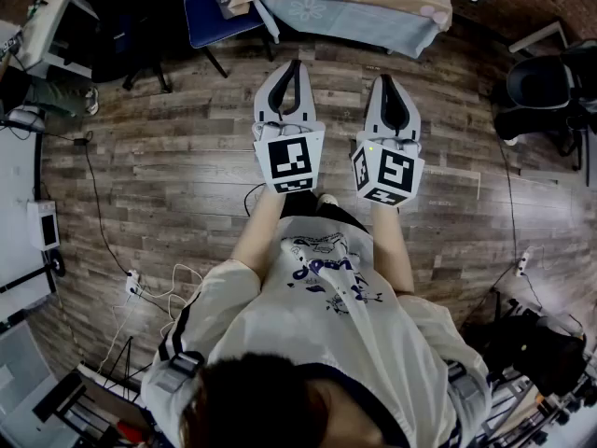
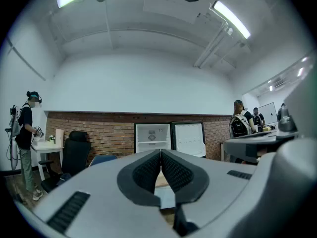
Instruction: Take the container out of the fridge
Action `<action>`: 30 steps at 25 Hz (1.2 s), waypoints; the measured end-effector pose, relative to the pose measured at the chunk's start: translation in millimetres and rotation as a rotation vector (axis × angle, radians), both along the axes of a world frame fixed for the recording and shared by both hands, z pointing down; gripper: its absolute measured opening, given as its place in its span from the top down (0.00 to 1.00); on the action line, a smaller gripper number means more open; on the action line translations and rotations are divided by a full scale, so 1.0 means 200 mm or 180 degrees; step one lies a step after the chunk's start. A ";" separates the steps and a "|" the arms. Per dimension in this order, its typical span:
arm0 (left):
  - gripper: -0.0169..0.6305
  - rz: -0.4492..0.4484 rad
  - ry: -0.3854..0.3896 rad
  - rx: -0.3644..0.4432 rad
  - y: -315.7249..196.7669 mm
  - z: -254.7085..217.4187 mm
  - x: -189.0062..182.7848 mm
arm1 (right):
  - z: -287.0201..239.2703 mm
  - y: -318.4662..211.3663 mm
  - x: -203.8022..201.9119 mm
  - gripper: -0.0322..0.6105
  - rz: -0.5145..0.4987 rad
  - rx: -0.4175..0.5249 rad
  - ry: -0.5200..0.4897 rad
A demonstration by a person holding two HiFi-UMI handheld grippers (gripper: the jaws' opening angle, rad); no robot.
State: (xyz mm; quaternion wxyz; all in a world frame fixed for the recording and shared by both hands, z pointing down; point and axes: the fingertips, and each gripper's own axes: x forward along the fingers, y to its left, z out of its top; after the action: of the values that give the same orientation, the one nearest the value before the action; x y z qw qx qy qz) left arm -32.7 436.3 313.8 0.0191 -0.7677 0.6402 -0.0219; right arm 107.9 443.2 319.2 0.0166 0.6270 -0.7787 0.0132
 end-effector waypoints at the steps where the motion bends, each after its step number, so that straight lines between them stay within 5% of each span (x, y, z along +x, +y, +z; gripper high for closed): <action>1: 0.95 -0.0001 0.0004 -0.0003 -0.01 0.00 -0.01 | 0.00 -0.01 -0.01 0.89 -0.0002 0.0000 0.0000; 30: 0.95 0.0072 0.0071 -0.0050 -0.36 0.06 -0.27 | 0.10 -0.33 -0.27 0.88 0.0050 -0.0115 -0.0092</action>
State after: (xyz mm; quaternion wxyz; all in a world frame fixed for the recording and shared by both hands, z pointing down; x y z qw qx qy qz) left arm -86.5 364.7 326.5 0.0062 -0.7752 0.6314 -0.0182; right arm 53.8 376.5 339.6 0.0166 0.6325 -0.7736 0.0364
